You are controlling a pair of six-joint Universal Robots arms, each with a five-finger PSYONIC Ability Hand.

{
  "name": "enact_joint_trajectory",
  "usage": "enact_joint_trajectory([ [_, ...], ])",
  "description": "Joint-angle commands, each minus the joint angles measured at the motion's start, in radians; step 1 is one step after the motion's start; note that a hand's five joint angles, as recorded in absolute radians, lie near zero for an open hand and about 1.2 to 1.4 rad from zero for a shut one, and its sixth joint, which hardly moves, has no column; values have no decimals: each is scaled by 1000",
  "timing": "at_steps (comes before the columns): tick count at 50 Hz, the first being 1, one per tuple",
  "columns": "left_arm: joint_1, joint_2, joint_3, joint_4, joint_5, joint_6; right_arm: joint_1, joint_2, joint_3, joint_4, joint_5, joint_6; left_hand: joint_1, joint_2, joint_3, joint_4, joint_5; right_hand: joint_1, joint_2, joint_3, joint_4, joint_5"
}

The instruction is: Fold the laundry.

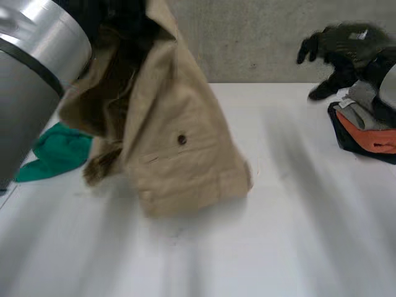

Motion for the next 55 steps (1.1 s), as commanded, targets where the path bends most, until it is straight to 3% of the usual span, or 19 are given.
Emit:
enact_joint_trajectory([
  [1,4,-220,41,-106,-55,18,83,51,137,162,96,6,252,206,209,203,225,-250,-247,-257,-260,-245],
  [6,7,-253,47,-106,-85,35,116,72,272,111,134,99,252,206,209,203,225,-359,-356,-366,-369,-353],
  [12,-10,-253,41,-99,-74,38,187,92,379,13,110,274,252,206,209,203,225,-412,-409,-419,-422,-406],
  [17,-24,-249,39,-99,-78,35,276,181,380,-68,100,392,252,206,209,203,225,-412,-409,-419,-422,-406],
  [24,-36,-216,22,-97,-83,39,398,333,280,-162,151,585,252,206,209,203,225,-385,-383,-392,-396,-380],
  [27,-36,-207,19,-97,-83,47,448,394,219,-141,180,662,252,206,209,203,225,-151,-149,-159,-162,-146],
  [28,-36,-205,18,-97,-85,49,455,408,205,-136,191,681,252,206,209,203,225,50,53,43,40,55],
  [29,-33,-202,15,-100,-85,50,460,432,176,-133,227,707,252,206,209,203,225,718,720,711,707,723],
  [31,-27,-197,10,-103,-86,49,448,442,148,-124,279,713,252,206,209,203,225,810,813,803,800,815],
  [32,-20,-190,2,-103,-88,49,425,434,124,-124,353,693,252,206,209,203,225,810,813,803,800,815],
  [34,-4,-179,-10,-103,-83,49,402,410,96,-134,418,635,252,206,209,203,225,810,813,803,800,815],
  [35,5,-173,-19,-103,-82,49,373,369,67,-151,459,536,252,206,209,203,225,810,813,803,800,815],
  [37,33,-156,-44,-99,-71,47,336,335,33,-174,455,411,252,206,209,203,225,810,813,803,800,815],
  [39,62,-145,-71,-99,-46,44,295,310,-27,-212,415,213,252,206,209,203,225,810,813,803,800,815],
  [42,88,-145,-103,-96,-10,38,265,310,-97,-239,335,34,252,206,209,203,225,810,813,803,800,815],
  [43,97,-151,-123,-93,16,35,258,330,-146,-243,276,-52,252,206,209,203,225,810,813,803,800,815],
  [49,96,-240,-192,-44,81,18,239,466,-283,-165,145,-123,252,206,209,203,225,810,813,803,800,815],
  [55,57,-450,-214,42,41,13,211,639,-354,-124,102,-249,252,206,209,203,225,810,813,803,800,815],
])
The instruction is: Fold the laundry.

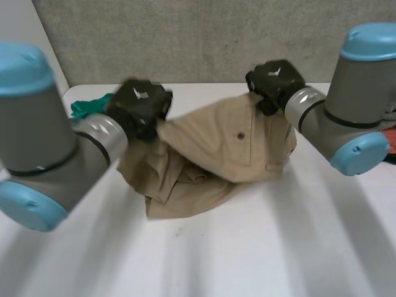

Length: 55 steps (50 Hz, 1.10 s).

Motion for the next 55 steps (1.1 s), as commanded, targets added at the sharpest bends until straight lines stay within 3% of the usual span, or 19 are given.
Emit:
enact_joint_trajectory([
  [1,-45,-227,-21,88,-38,-8,-26,193,-75,51,-57,-119,252,203,206,202,220,254,218,211,205,205],
  [2,-49,-251,-16,92,-48,-9,-29,210,-75,50,-59,-140,252,203,206,202,220,254,218,211,205,205],
  [4,-60,-305,5,103,-64,-12,-39,243,-75,44,-58,-183,194,145,148,144,162,-62,-97,-105,-111,-111],
  [6,-66,-314,21,102,-67,-6,-40,246,-70,40,-53,-191,-58,-107,-103,-108,-90,-321,-356,-363,-370,-370],
  [7,-66,-305,30,102,-73,-11,-40,238,-60,37,-36,-185,-248,-297,-294,-298,-280,-560,-596,-603,-610,-609],
  [9,-65,-285,33,102,-74,-14,-42,215,-43,34,-9,-170,-332,-381,-377,-382,-363,-767,-803,-810,-817,-816],
  [12,-59,-235,29,99,-79,-24,-42,129,9,28,51,-122,-589,-638,-635,-639,-621,-941,-976,-984,-990,-990],
  [15,-43,-178,6,94,-84,-38,-39,24,89,30,93,-63,-854,-903,-899,-903,-885,-968,-1003,-1010,-1017,-1017],
  [19,-16,-100,-54,89,-87,-51,-37,-111,223,37,117,-24,-960,-1009,-1006,-1010,-992,-968,-1003,-1010,-1017,-1017],
  [26,30,22,-180,79,-81,-127,-66,-309,468,66,88,-64,-970,-1019,-1016,-1020,-1002,-960,-995,-1002,-1009,-1009],
  [32,65,23,-202,53,-62,-242,-69,-327,614,77,19,-116,-970,-1019,-1016,-1020,-1002,-783,-819,-826,-832,-832],
  [37,90,-32,-165,-12,-22,-342,-66,-274,698,-19,-36,-128,-899,-948,-944,-949,-931,-692,-727,-734,-741,-741],
  [42,84,-133,-81,-82,4,-399,-54,-190,735,-247,-48,-130,-843,-892,-889,-893,-875,-654,-689,-696,-703,-703],
  [52,69,-262,44,-87,-76,-333,-36,-47,703,-463,-24,-151,-535,-584,-581,-585,-567,-539,-575,-582,-589,-588],
  [55,58,-280,61,-76,-87,-295,-31,-6,669,-486,-13,-162,-286,-335,-332,-336,-318,-396,-432,-439,-445,-445],
])
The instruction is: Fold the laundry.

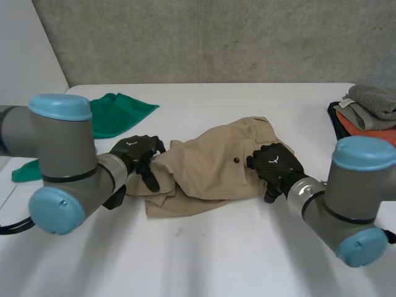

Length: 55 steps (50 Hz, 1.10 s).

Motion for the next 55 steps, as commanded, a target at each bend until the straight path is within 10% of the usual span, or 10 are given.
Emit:
enact_joint_trajectory([
  [1,-22,-48,54,25,-45,89,9,91,-70,-68,28,-14,571,583,587,584,583,458,458,459,457,453],
  [5,-36,-48,68,34,-48,106,9,113,-113,-64,59,-15,905,917,921,917,917,886,886,887,885,881],
  [16,-38,260,114,-47,-28,108,-38,-172,-237,161,85,157,905,917,921,917,917,886,886,887,886,881],
  [27,-34,564,442,-207,61,40,-157,-340,-765,519,10,419,905,917,921,917,917,886,886,887,886,881],
  [43,56,49,882,-322,50,-23,-34,-13,-1012,556,119,464,905,917,921,917,917,886,886,887,886,881],
  [55,119,-529,1175,-146,56,5,69,395,-1033,69,304,278,905,917,921,917,917,886,886,887,886,881],
])
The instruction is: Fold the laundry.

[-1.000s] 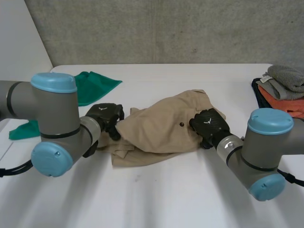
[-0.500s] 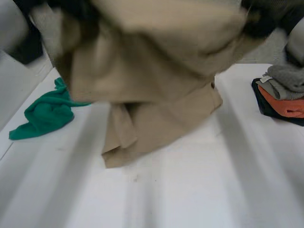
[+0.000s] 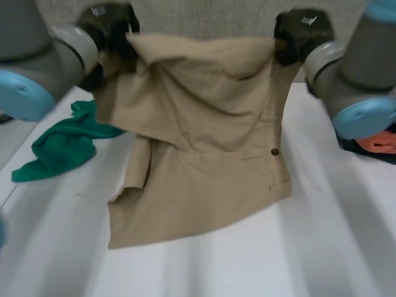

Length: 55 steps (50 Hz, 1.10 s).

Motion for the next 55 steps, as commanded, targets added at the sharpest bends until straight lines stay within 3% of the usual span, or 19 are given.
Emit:
enact_joint_trajectory([
  [1,39,-349,223,196,-12,12,54,269,-23,-439,98,-149,251,200,208,203,232,266,225,209,203,208],
  [2,44,-365,241,221,-17,9,57,294,-31,-498,97,-161,251,200,208,203,232,266,225,209,203,208],
  [3,50,-376,258,244,-25,6,60,317,-39,-549,94,-176,71,20,28,23,52,77,36,20,14,18],
  [4,53,-383,274,262,-25,3,62,337,-49,-599,90,-190,-300,-351,-343,-348,-319,-262,-303,-319,-325,-321],
  [5,55,-382,287,293,-26,-6,65,361,-66,-649,81,-218,-971,-1022,-1013,-1019,-990,-956,-997,-1012,-1018,-1014],
  [11,35,-261,173,294,-26,0,62,323,-80,-468,75,-209,-971,-1022,-1013,-1019,-990,-956,-997,-1012,-1018,-1014],
  [16,32,-52,-92,287,-63,95,46,174,-34,-145,43,-177,-971,-1022,-1013,-1019,-990,-956,-997,-1012,-1018,-1014],
  [21,6,187,-455,299,-123,300,16,-2,100,197,-63,-195,-971,-1022,-1013,-1019,-990,-956,-997,-1012,-1018,-1014],
  [28,-40,406,-896,275,-129,437,-44,-188,371,420,-164,-295,-971,-1022,-1013,-1019,-990,-812,-853,-869,-875,-870],
  [29,-51,451,-1000,274,-117,445,-59,-221,447,441,-210,-334,-866,-916,-908,-914,-885,-742,-783,-799,-805,-800],
  [32,-63,502,-1137,271,-98,454,-96,-269,593,451,-290,-406,-727,-778,-770,-775,-746,-625,-666,-681,-687,-683],
  [33,-68,524,-1212,270,-88,457,-102,-277,625,446,-305,-419,-549,-600,-592,-597,-568,-569,-610,-625,-632,-627],
  [39,-57,534,-1380,276,-59,453,-121,-265,805,332,-333,-439,-210,-261,-253,-258,-229,-272,-313,-329,-335,-331],
  [46,-4,462,-1394,299,-17,450,-116,-228,909,95,-333,-433,-219,-269,-261,-267,-238,-269,-310,-325,-331,-327],
  [55,30,376,-1313,353,9,448,-96,-191,986,-239,-319,-419,-453,-504,-496,-502,-472,-512,-553,-569,-575,-570],
])
